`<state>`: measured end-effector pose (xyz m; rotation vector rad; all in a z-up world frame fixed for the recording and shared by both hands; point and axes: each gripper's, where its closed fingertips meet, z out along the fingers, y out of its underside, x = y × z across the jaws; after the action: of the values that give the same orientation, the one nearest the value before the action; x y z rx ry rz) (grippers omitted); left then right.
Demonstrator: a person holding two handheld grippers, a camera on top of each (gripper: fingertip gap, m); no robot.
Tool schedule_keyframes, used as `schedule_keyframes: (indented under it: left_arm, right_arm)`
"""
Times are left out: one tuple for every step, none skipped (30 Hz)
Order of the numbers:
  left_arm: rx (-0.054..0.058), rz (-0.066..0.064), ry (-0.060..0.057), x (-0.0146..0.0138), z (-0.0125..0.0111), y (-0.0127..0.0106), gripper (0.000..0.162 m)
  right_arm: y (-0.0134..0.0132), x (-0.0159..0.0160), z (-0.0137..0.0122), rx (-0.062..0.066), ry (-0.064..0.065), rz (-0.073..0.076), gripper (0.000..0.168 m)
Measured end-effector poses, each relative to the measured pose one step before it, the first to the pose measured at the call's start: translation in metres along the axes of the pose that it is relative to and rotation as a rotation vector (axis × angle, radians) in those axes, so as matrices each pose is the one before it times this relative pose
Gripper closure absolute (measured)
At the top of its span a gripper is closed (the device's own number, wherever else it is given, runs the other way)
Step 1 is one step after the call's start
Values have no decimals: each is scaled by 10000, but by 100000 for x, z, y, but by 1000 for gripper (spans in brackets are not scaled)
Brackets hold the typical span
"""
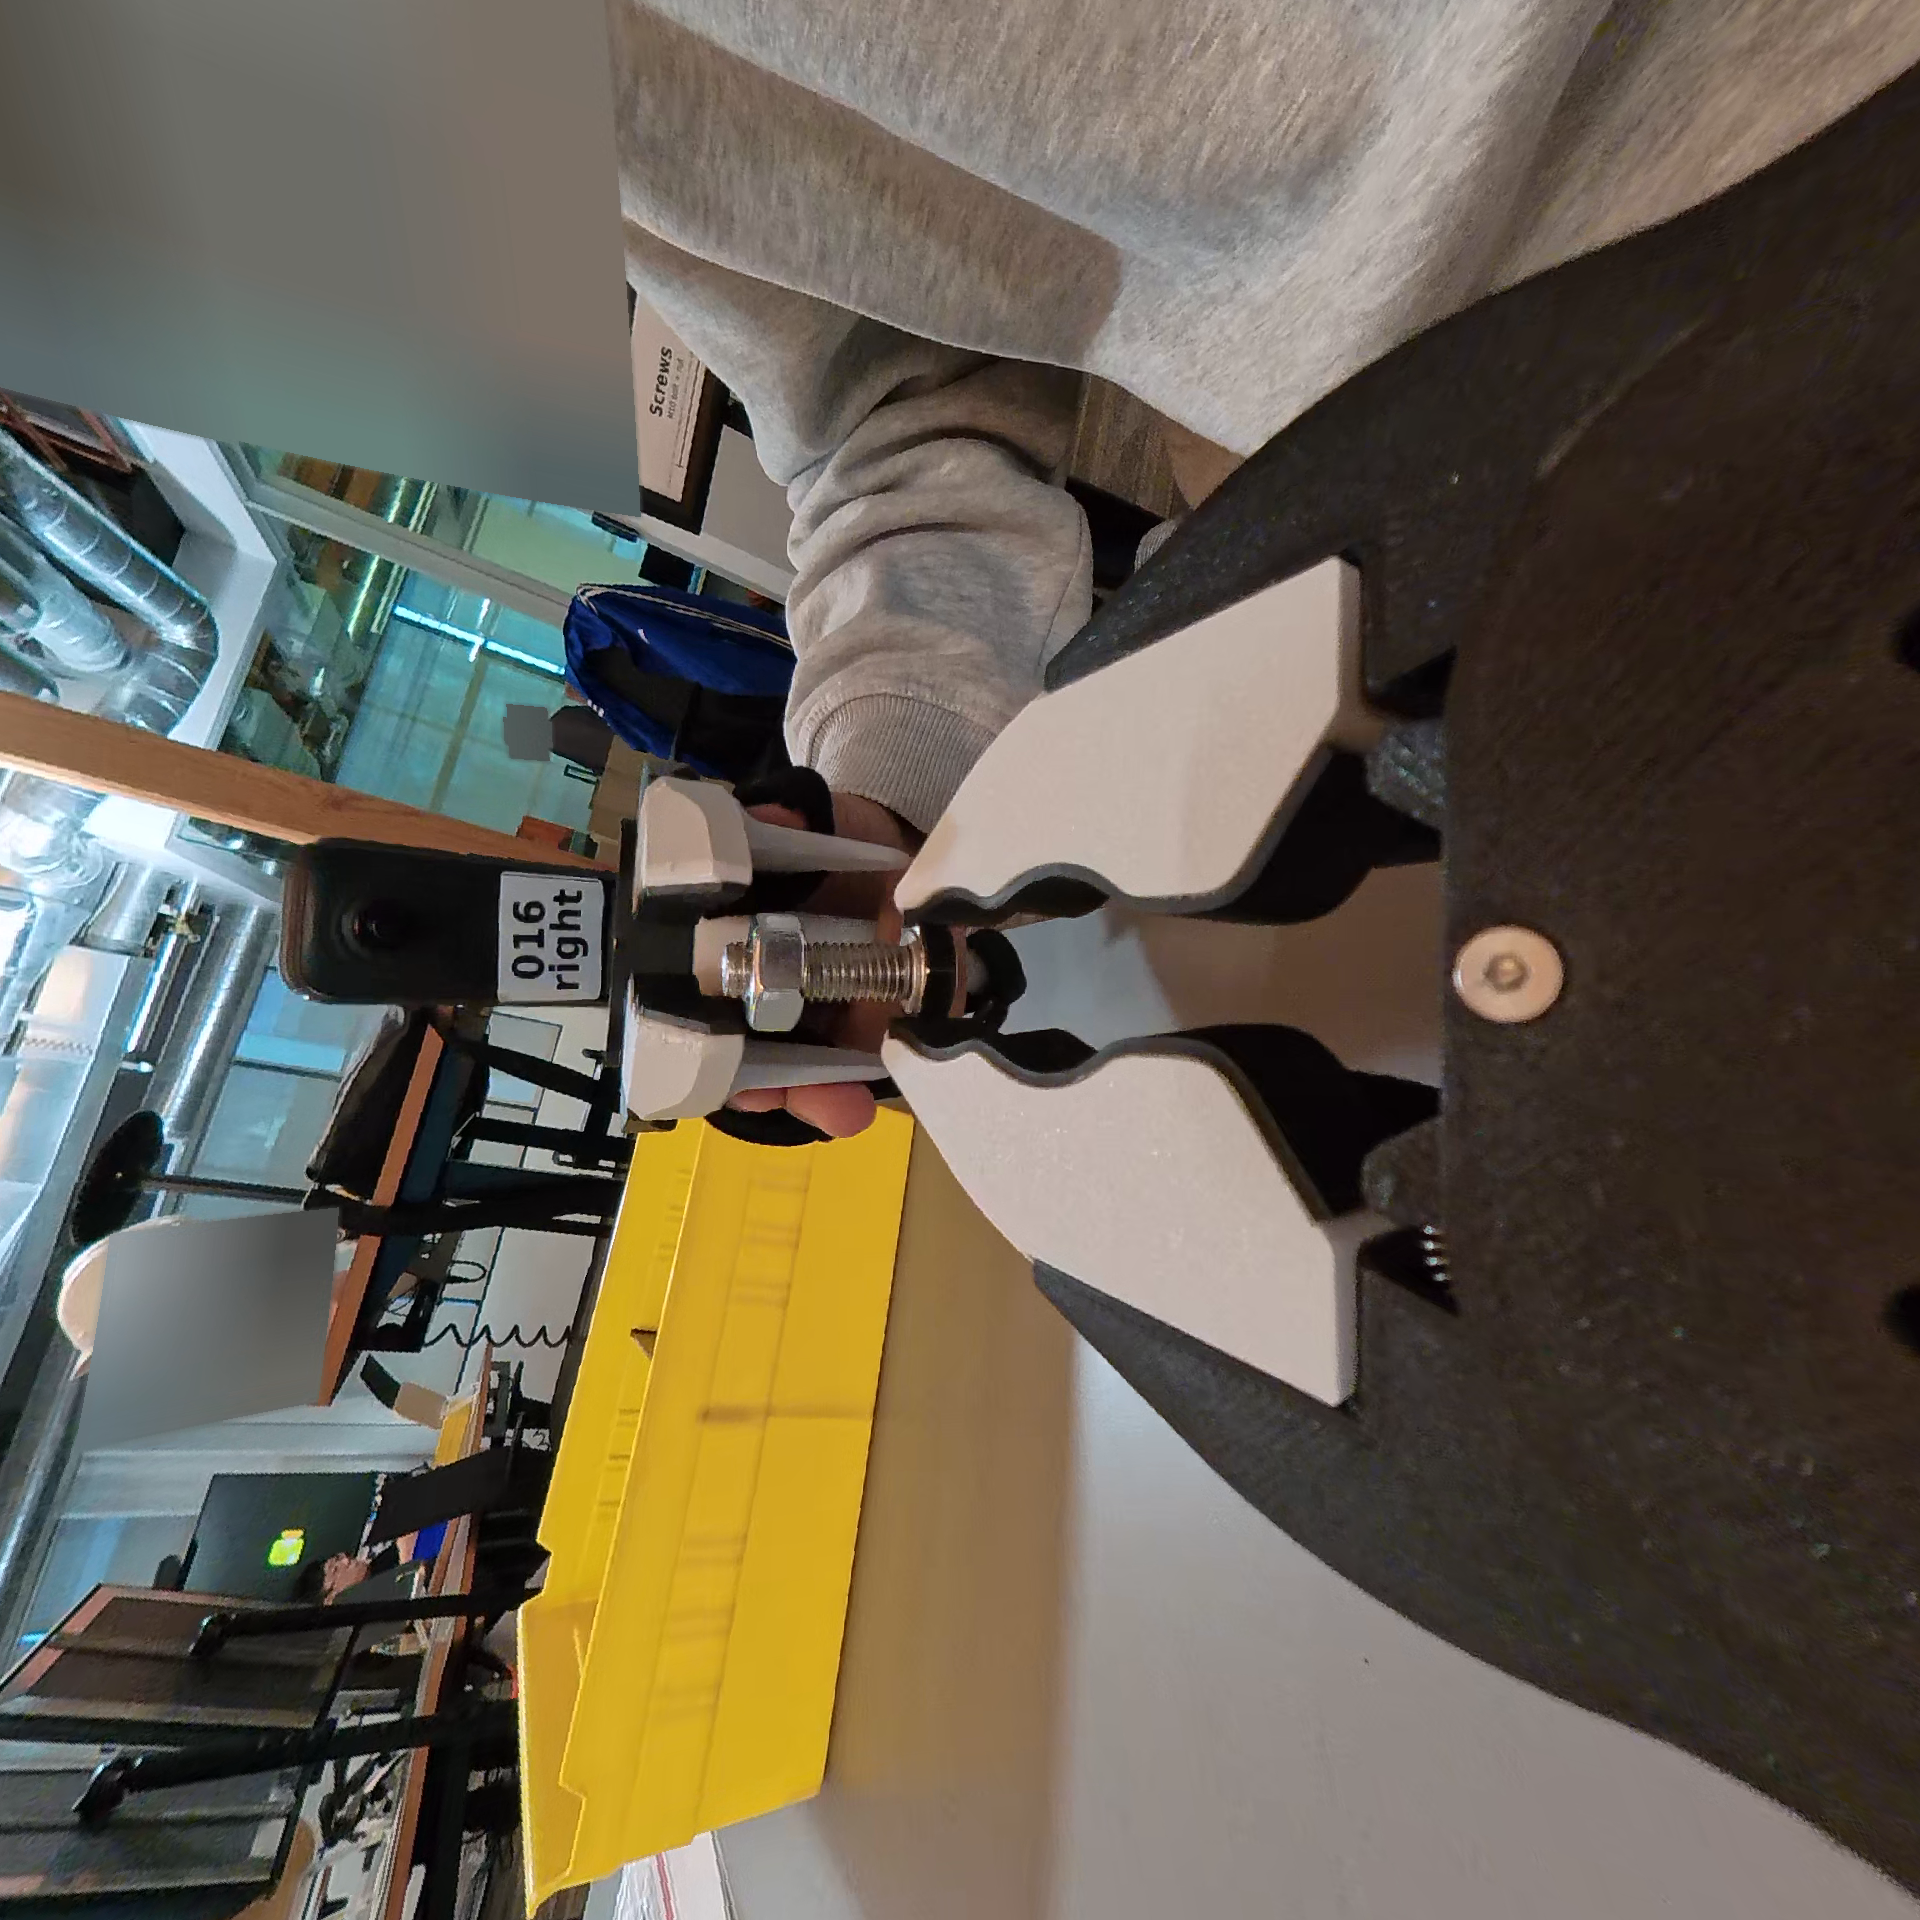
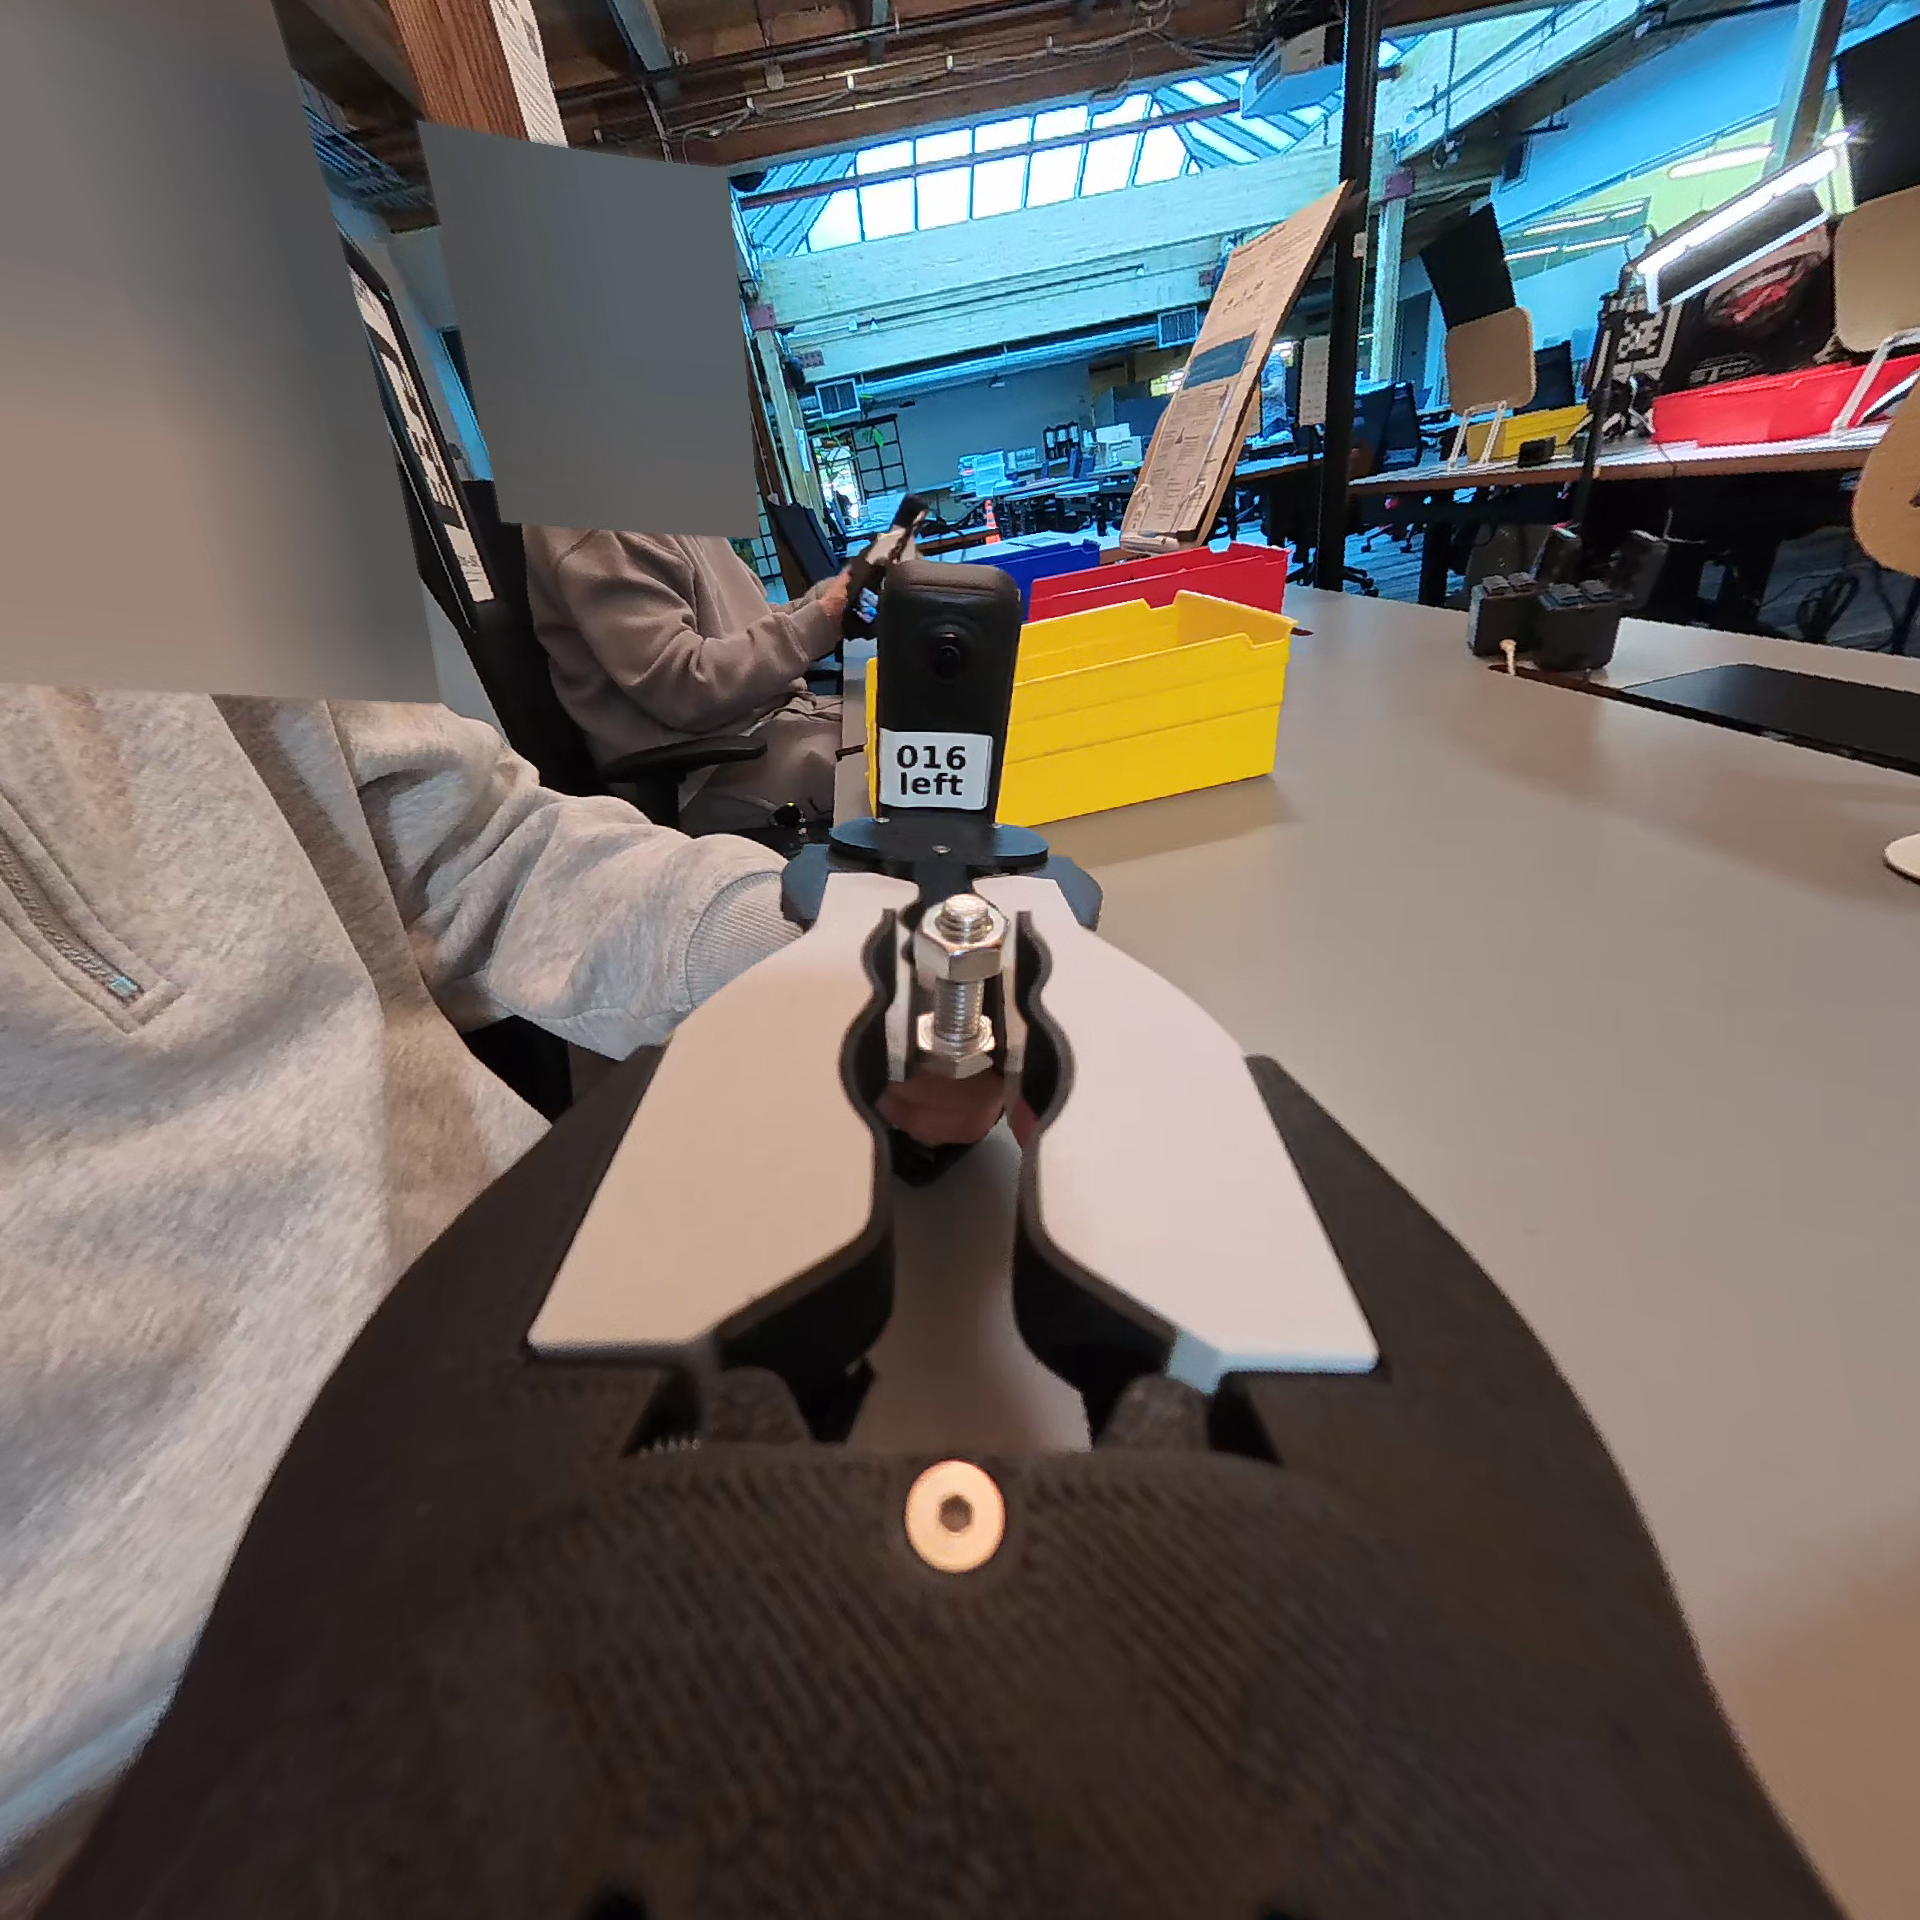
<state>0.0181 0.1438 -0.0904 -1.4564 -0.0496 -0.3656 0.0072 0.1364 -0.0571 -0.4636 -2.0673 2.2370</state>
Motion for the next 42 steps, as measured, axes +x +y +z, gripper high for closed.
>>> schedule_keyframes:
  left_arm:
    - [20, 14, -16, 3, 11, -28, 145]
    - [22, 17, -11, -1, 1, -35, 145]
    - [16, 13, -5, 10, -3, -26, 145]
    - [11, 14, -6, 4, 2, -10, 145]
    - [7, 14, -2, 11, 0, -14, 145]
    - [3, 14, 0, 13, -3, -9, 145]
    - [3, 10, -1, 11, 6, 1, 145]
    - [2, 10, -2, 21, 8, -4, 145]
    - [-1, 10, 2, 13, 13, 7, 144]
    - [-8, 4, 5, 21, 19, 7, 144]
    - [-8, 3, 9, 17, 6, 13, 144]
    - [3, 4, -6, -3, 14, -1, 144]
    - [10, -2, -14, -5, 10, -19, 145]
    - [11, -12, -8, -19, 6, -29, 145]
    - [8, -15, -4, -11, 4, -26, 145]
    - [3, -12, -7, -9, 12, -16, 145]
    - [4, -3, 0, 17, 18, -31, 145]
    - [6, 9, -1, 19, 12, -31, 145]
    - [0, 14, 1, 22, 18, -11, 145]
    - [-8, 6, 4, 26, 19, 21, 145]
    - [-9, 4, 0, 0, 14, 25, 144]
    - [-2, 3, 4, 1, 8, 4, 144]
    - [0, 0, 1, 1, 0, 0, 144]
    - [3, 10, -7, -3, -5, -11, 144]
    - [6, 8, -10, -14, -15, -10, 144]
    - [3, -2, -3, -11, 1, -7, 144]
    - [9, -3, 1, -2, -15, -16, 145]
    - [17, -7, 5, -4, -11, -29, 145]
    - [29, -10, 11, -1, -25, -39, 145]
    - [27, -22, 11, -7, -27, -61, 145]
    - [25, -20, -21, -66, -24, -41, 144]
    - [44, -38, -88, -178, -61, -52, 144]
    - [149, -97, -40, -177, -137, -219, 145]
    - [171, -122, 136, 99, -152, -304, 145]
    - [80, -53, 6, 3, -64, -203, 145]
    - [60, 55, -50, -30, -31, -103, 145]
    - [-14, 10, 4, 17, 10, 49, 145]
    - [-55, -16, 21, 7, 62, 114, 145]
    - [-40, 17, 9, 27, 61, 120, 145]
    - [-39, 40, 10, 56, 45, 84, 145]
    - [-52, 59, 4, 55, 45, 66, 145]
    - [-34, 74, -21, 28, 30, 41, 145]
  right_arm:
    - [26, 21, 71, 1, 50, -48, 145]
    - [28, -7, 82, -1, 36, -23, 143]
    - [34, 6, 74, -10, 33, -6, 142]
    - [35, 26, 68, -4, 42, -12, 141]
    - [26, 20, 43, 11, 36, -27, 140]
    - [20, 39, 48, 0, 52, -19, 140]
    - [37, 55, 33, -16, 48, -19, 139]
    - [43, 27, 36, -18, 42, -23, 139]
    - [22, 47, 21, -11, 47, -35, 139]
    - [17, 53, 17, -14, 60, -37, 139]
    - [29, 31, 20, -22, 37, -51, 139]
    - [24, 9, 5, -26, 30, -44, 139]
    - [37, 17, 2, -24, 24, -33, 139]
    - [28, 0, -1, -19, 8, -20, 139]
    - [21, 7, 13, -7, 7, -3, 139]
    - [10, 15, 15, 8, 14, 4, 140]
    - [12, 4, 31, 9, 17, 3, 140]
    - [36, 3, 47, -8, 18, -7, 140]
    - [40, -18, 40, -24, 9, -28, 140]
    - [46, -21, 39, -21, 7, -39, 140]
    - [9, -24, 32, -9, 6, -19, 141]
    - [7, -7, 14, -3, 1, -9, 141]
    - [-4, 6, -7, 3, 2, 1, 141]
    - [-1, 18, -16, 14, 2, 9, 141]
    - [1, 21, -22, 20, -1, 5, 141]
    - [5, 26, -22, 25, 4, -4, 140]
    - [-2, 47, -47, 29, 8, -14, 140]
    - [-4, 81, -69, 35, 21, -10, 140]
    - [-22, 124, -113, 48, 20, 14, 139]
    - [-25, 160, -123, 57, 7, 54, 136]
    - [-17, 190, -163, 59, 12, 75, 135]
    - [-79, 215, -171, 68, 55, 87, 138]
    - [-158, 217, -198, 68, 115, 45, 146]
    - [-174, 422, -231, 46, 312, -77, 161]
    - [-219, 208, -190, 82, 153, -169, 162]
    - [-121, 147, -153, 23, 92, -61, 163]
    - [-46, 43, -73, 4, 12, 16, 164]
    - [-4, -58, 6, 14, -57, 44, 163]
    - [9, -100, 46, 22, -76, 50, 161]
    - [11, -199, 88, 35, -121, 44, 157]
    - [-19, -236, 106, 30, -142, 43, 154]
    - [-41, -263, 100, 35, -143, 37, 150]
